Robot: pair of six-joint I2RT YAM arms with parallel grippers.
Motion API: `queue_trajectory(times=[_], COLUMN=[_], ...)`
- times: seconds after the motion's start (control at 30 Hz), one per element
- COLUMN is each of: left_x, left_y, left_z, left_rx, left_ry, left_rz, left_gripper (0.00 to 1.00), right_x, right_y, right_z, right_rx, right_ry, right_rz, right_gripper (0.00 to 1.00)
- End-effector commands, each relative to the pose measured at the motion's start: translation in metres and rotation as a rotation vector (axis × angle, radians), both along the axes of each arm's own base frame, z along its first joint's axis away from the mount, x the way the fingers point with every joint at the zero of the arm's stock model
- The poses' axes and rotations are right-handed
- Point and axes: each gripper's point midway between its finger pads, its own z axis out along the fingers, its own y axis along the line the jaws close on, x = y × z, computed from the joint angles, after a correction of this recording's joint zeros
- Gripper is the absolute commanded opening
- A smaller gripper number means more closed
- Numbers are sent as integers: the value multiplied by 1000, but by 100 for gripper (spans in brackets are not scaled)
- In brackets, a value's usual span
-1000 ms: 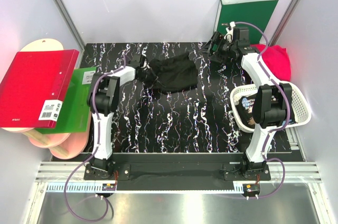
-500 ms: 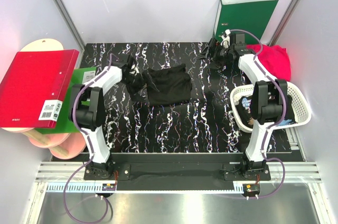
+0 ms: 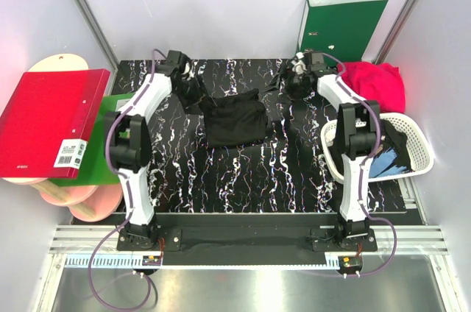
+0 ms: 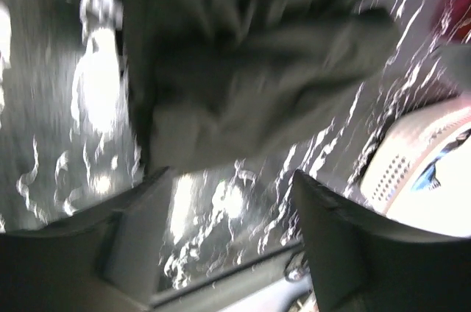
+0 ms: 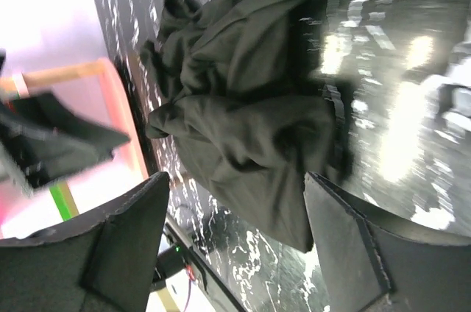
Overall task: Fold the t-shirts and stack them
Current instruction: Smooth out wrinkles on the folded tshirt
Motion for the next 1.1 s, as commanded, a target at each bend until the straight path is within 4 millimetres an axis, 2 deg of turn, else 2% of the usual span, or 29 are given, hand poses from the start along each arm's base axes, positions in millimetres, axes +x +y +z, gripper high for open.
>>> queue_trajectory(times=[0.0, 0.1, 0.3, 0.4, 0.47, 0.5, 0.53, 0.6, 0.63, 0.67, 0.7, 0.73, 0.87, 1.07], left_x=[27, 30, 28, 31, 36, 37, 41, 44, 47, 48, 49, 50, 49, 45], left_y=[-3, -6, -7, -8, -10, -11, -12, -13, -13, -14, -14, -15, -12, -4], left_z=[-26, -38, -54, -54, -51, -49, -46, -47, -49, -50, -52, -53, -47, -22], left_rx=[30, 23, 34, 26, 16, 14, 11, 7, 6, 3, 0, -3, -1, -3], left_ry=[12, 39, 70, 67, 55, 50, 37, 33, 32, 32, 36, 39, 25, -20], left_rz=[-8, -13, -19, -17, -16, -14, -13, -13, -13, -14, -16, -16, -16, 3], left_gripper=[65, 70, 70, 67, 60, 52, 34, 18, 12, 0, 0, 0, 0, 0], right_x=[-10, -13, -16, -18, -16, -16, -16, -14, -14, -14, -13, -14, -15, -17], right_y=[48, 54, 57, 62, 64, 65, 65, 67, 68, 70, 70, 73, 76, 77], right_z=[7, -6, -25, -26, -23, -24, -26, -28, -29, -28, -30, -30, -24, 14], right_rx=[55, 54, 58, 65, 64, 63, 61, 62, 64, 68, 70, 71, 82, 97], right_ry=[7, 38, 88, 97, 87, 89, 93, 96, 98, 94, 95, 97, 83, 5], right_rz=[117, 130, 133, 140, 140, 138, 137, 136, 135, 139, 139, 144, 149, 164], right_gripper=[80, 80, 76, 73, 73, 67, 63, 53, 44, 35, 26, 2, 0, 0])
